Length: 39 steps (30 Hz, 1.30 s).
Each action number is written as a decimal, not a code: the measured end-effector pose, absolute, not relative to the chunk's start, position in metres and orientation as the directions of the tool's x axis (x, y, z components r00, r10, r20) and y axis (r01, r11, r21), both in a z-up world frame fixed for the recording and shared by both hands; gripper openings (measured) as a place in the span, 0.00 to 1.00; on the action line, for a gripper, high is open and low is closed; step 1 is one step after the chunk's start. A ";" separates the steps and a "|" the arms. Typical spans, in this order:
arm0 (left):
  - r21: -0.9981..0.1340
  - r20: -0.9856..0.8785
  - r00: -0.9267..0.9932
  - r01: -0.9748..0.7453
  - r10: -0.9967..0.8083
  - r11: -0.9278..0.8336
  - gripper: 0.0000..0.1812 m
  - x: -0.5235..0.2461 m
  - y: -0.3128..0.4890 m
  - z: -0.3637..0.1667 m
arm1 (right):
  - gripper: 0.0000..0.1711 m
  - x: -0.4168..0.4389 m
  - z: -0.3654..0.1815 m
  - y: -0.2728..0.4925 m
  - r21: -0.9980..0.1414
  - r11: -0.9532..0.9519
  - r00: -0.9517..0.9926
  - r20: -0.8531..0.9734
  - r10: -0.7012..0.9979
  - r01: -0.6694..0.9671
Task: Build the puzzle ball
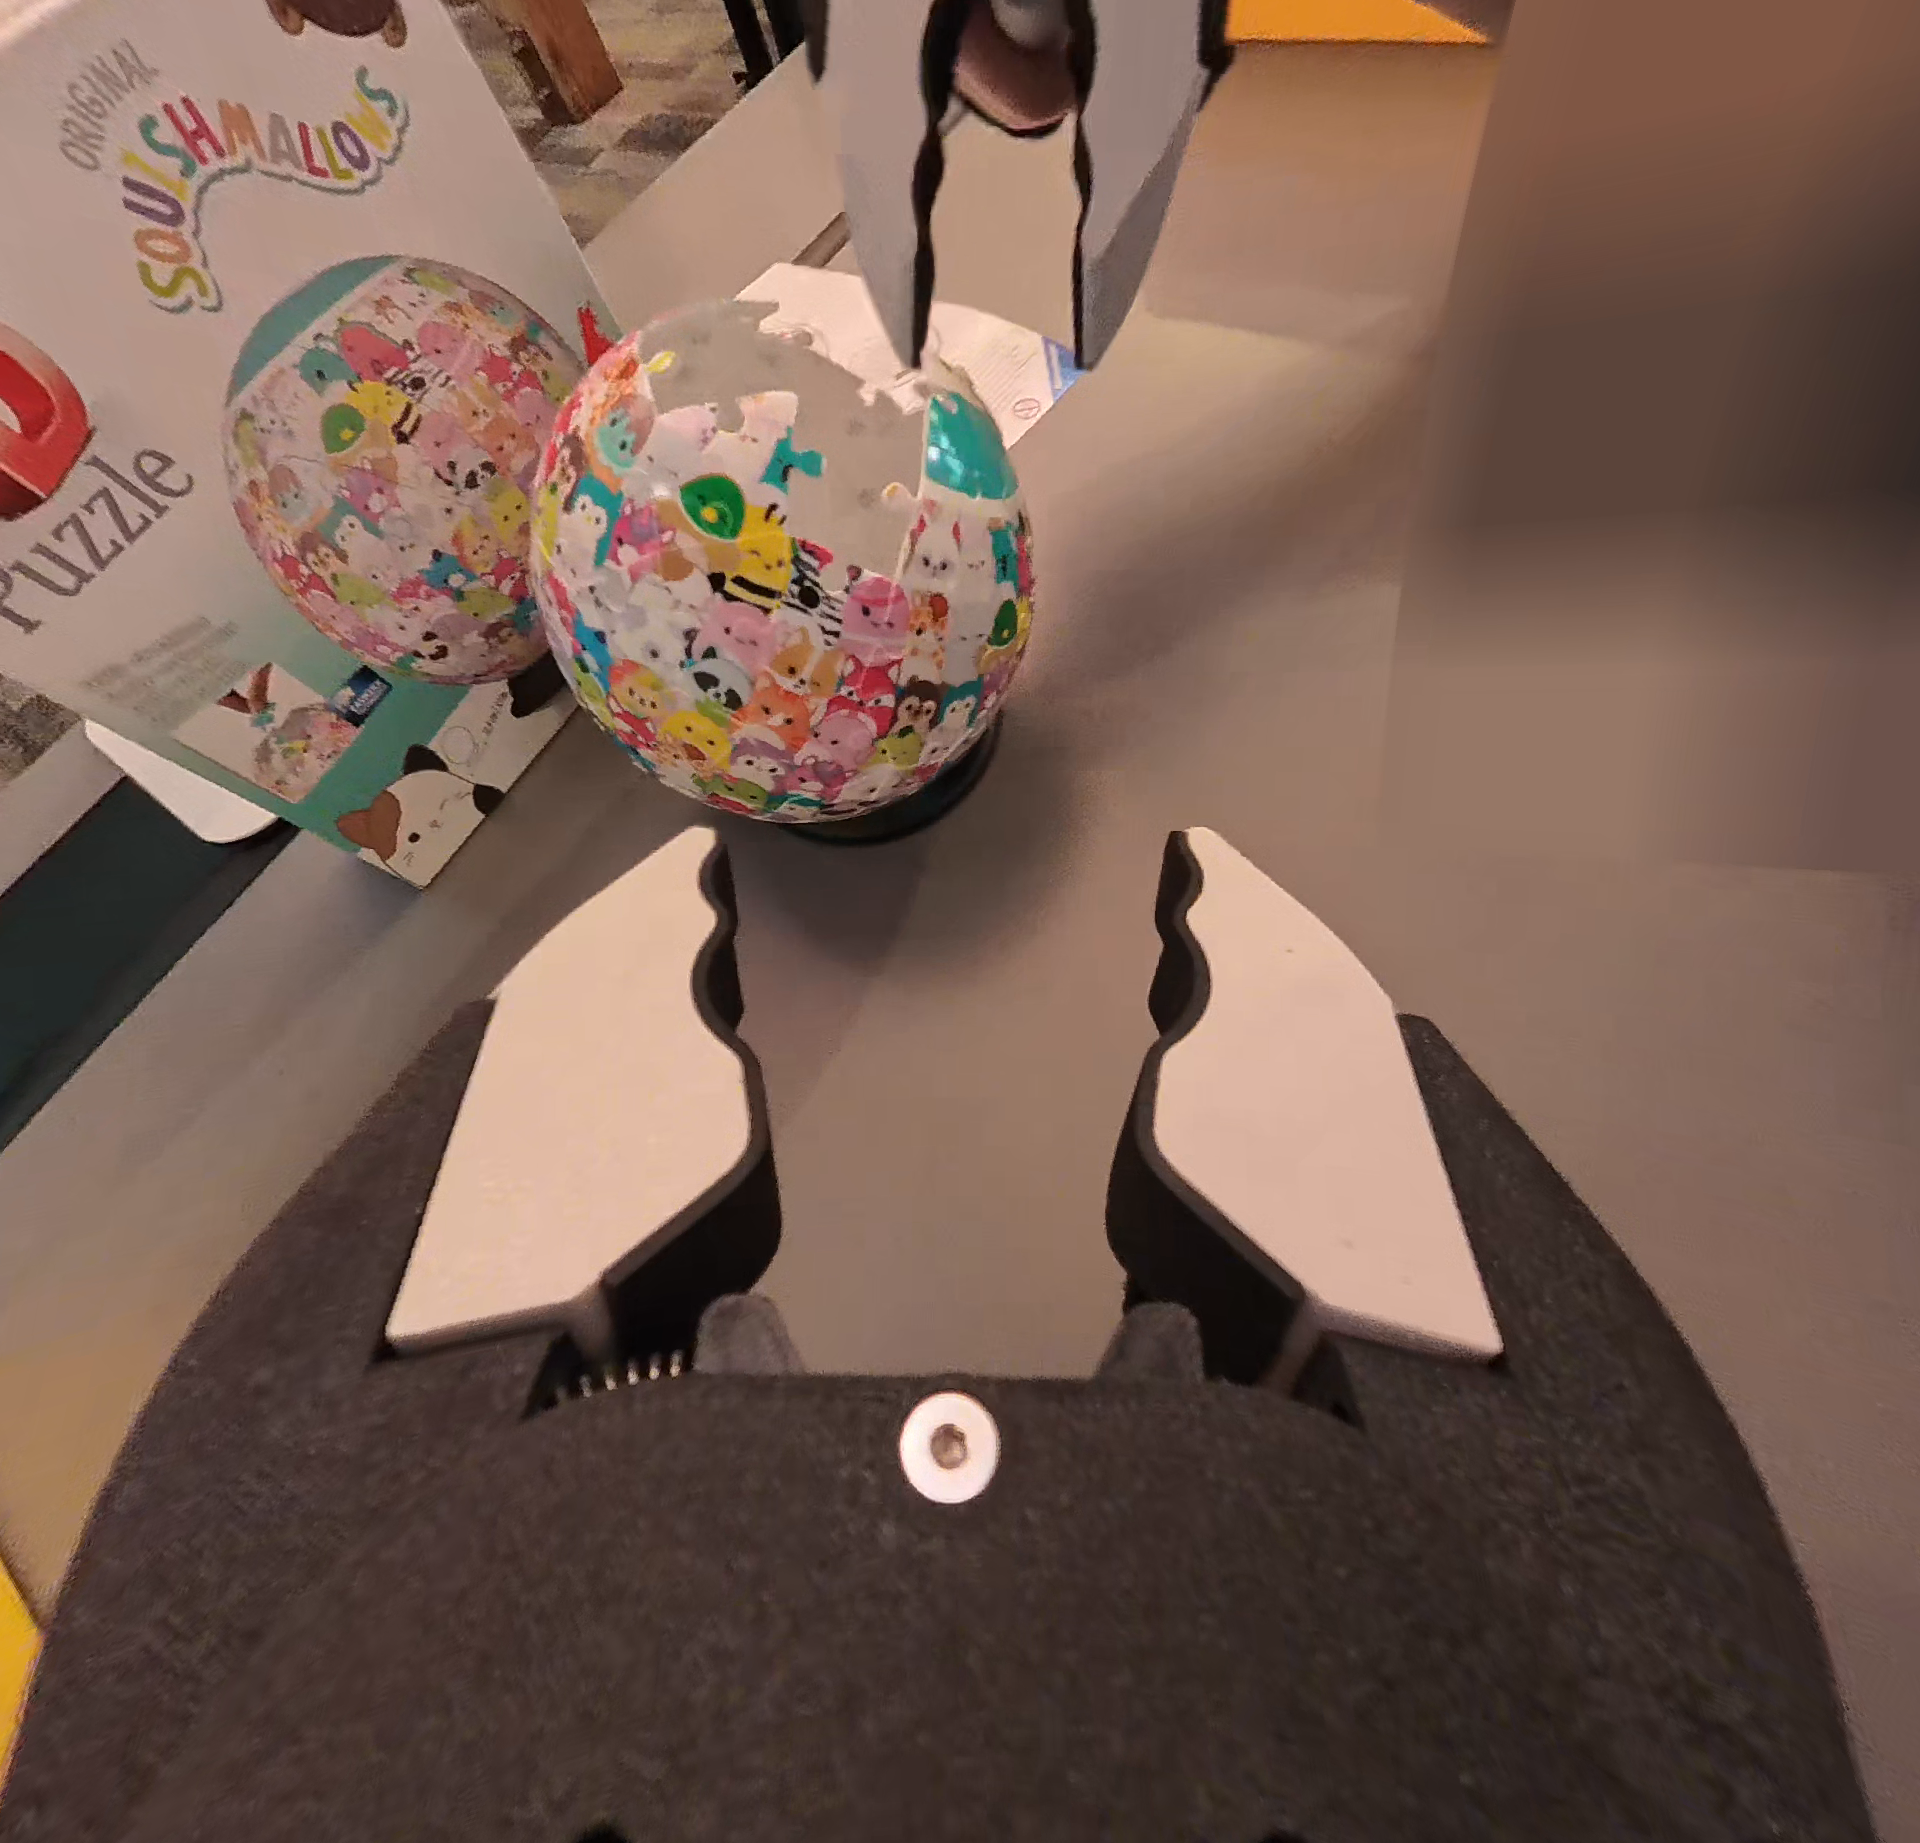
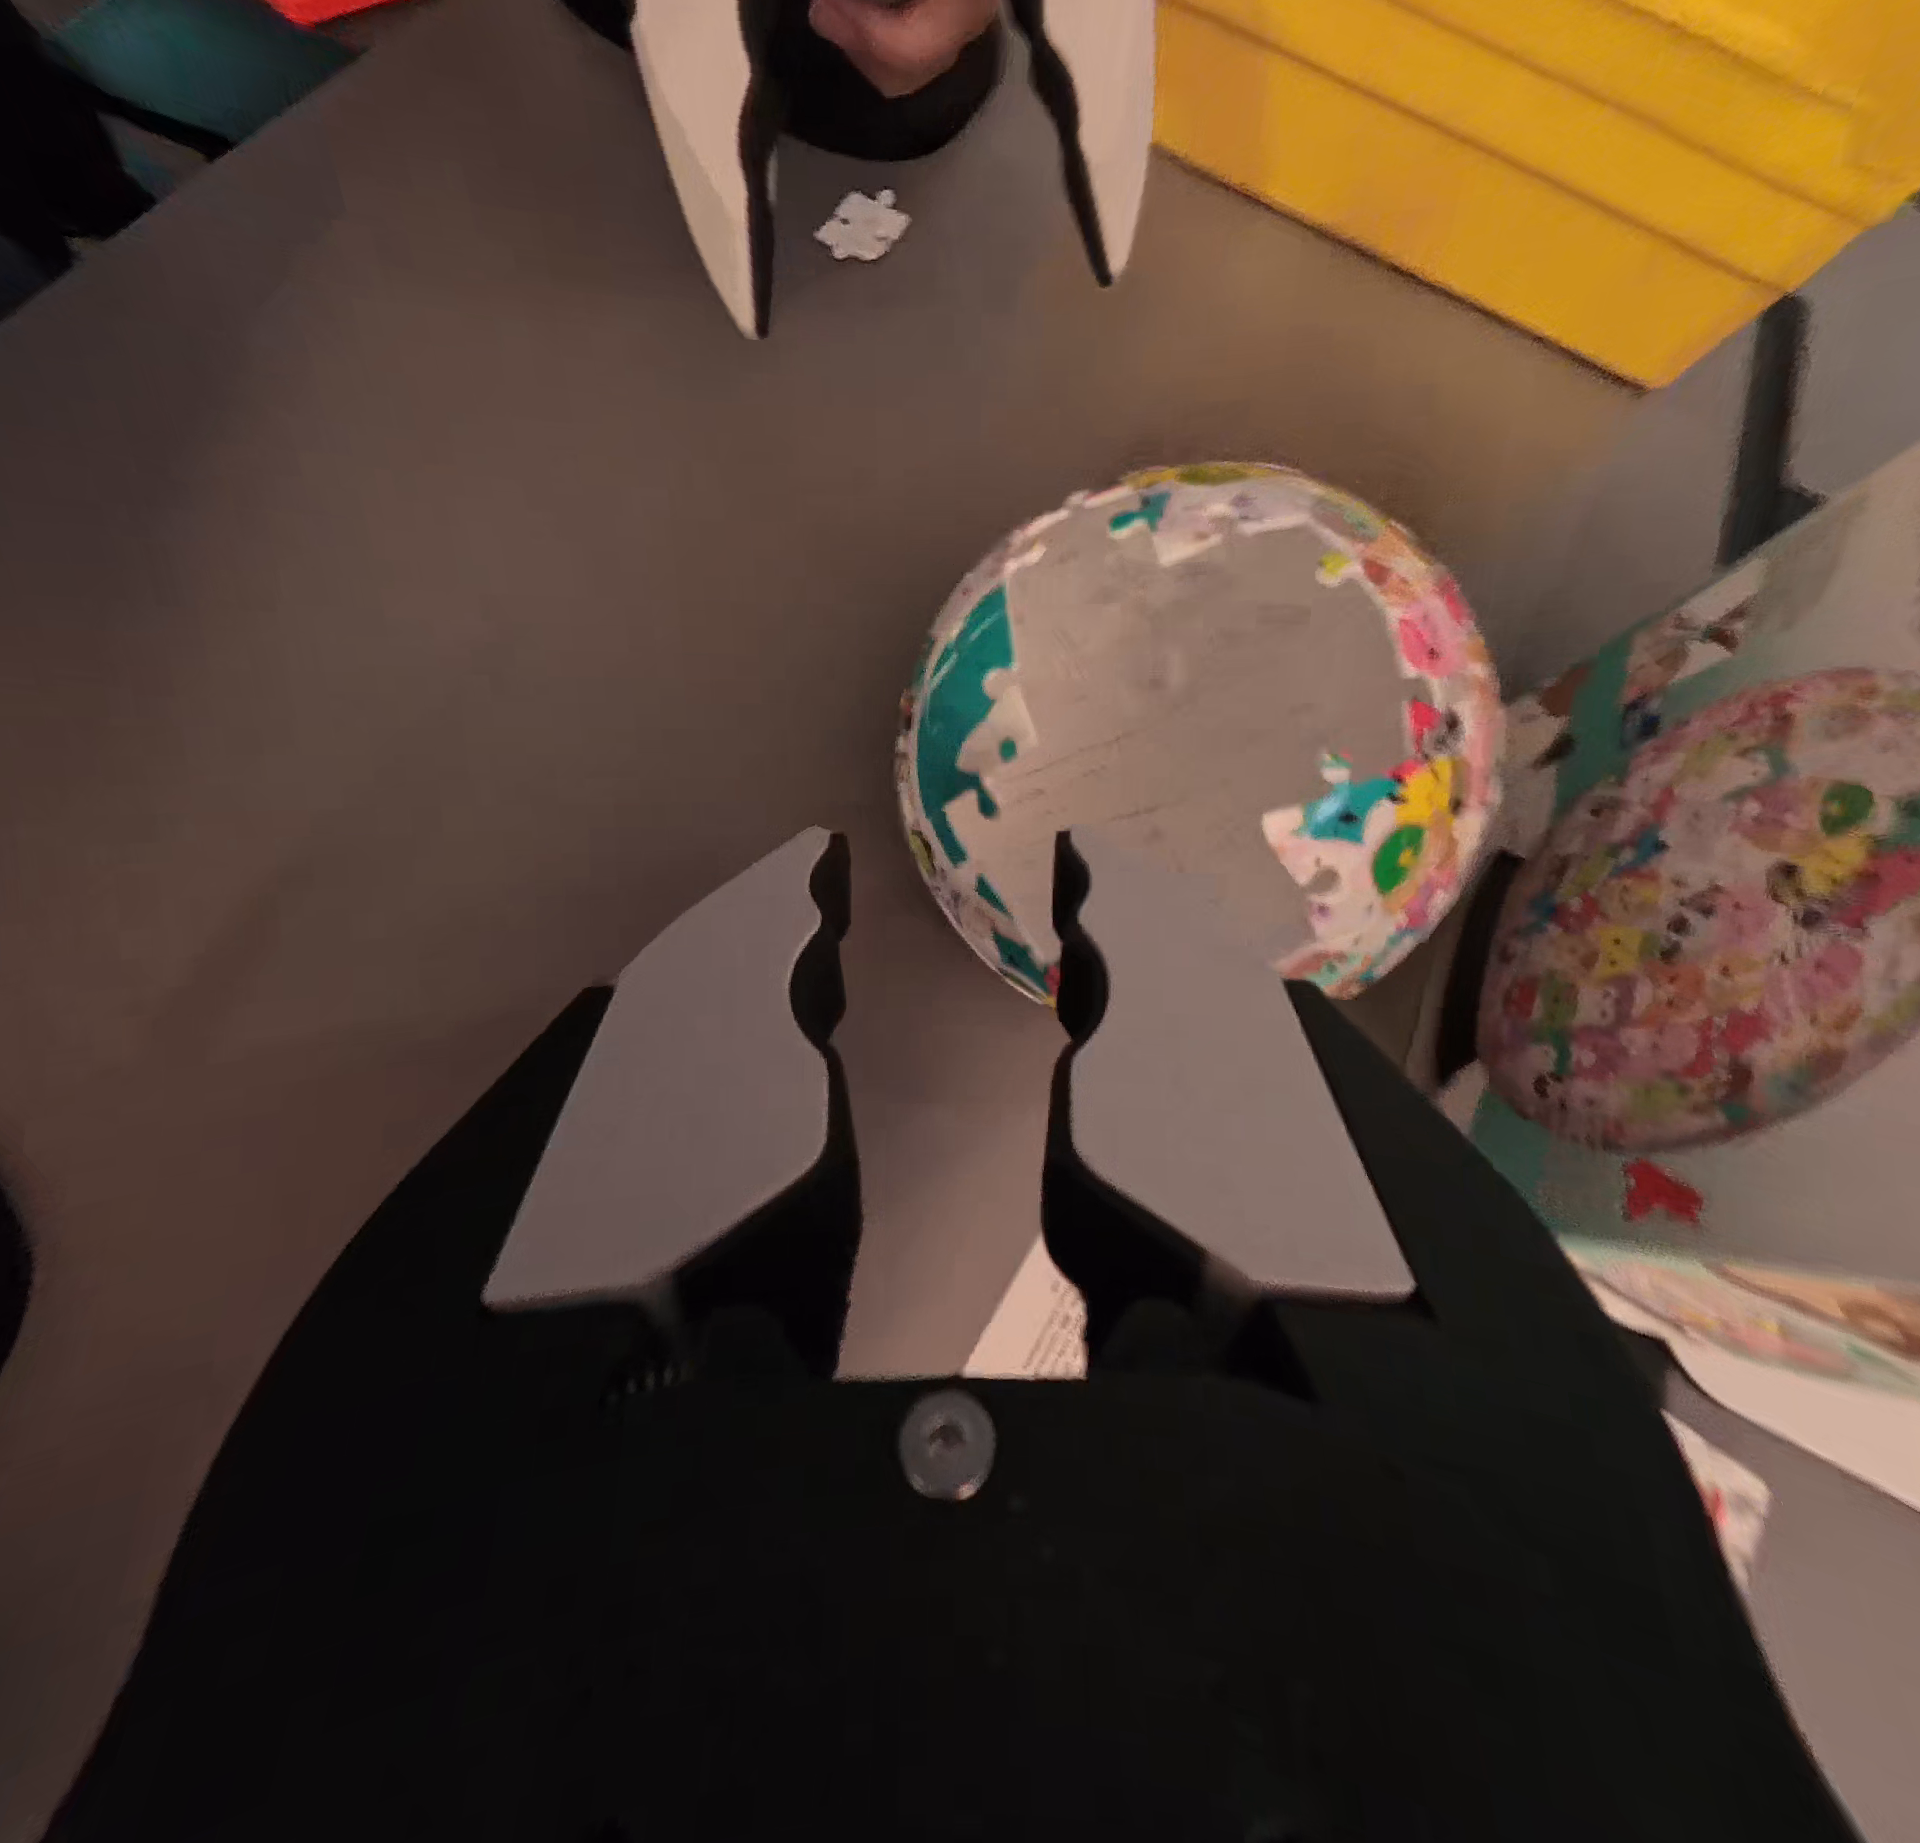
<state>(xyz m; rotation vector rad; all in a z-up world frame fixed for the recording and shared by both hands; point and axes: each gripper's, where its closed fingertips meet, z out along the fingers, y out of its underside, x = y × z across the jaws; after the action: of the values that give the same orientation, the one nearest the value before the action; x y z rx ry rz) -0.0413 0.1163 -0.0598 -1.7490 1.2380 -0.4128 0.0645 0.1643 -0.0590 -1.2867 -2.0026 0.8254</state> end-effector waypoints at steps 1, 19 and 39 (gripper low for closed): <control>-0.820 -0.236 0.432 -0.569 -0.871 -0.059 0.43 -0.041 0.114 -0.059 | 0.22 0.062 -0.061 0.160 -0.759 0.327 -0.375 0.118 0.920 0.564; -0.802 -0.285 0.379 -0.597 -0.880 0.002 0.42 -0.044 0.082 -0.058 | 0.09 0.052 -0.088 0.154 -0.549 0.353 -0.466 -0.076 0.882 0.757; -0.792 -0.335 0.388 -0.610 -0.859 0.034 0.42 -0.050 0.078 -0.050 | 0.08 0.051 -0.090 0.150 -0.559 0.340 -0.444 -0.056 0.894 0.756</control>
<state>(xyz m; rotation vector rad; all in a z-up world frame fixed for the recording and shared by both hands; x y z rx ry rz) -0.0499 0.0782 -0.0503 -1.6679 1.3131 -0.3183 0.0507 0.1504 -0.0899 -1.4820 -2.3461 0.7640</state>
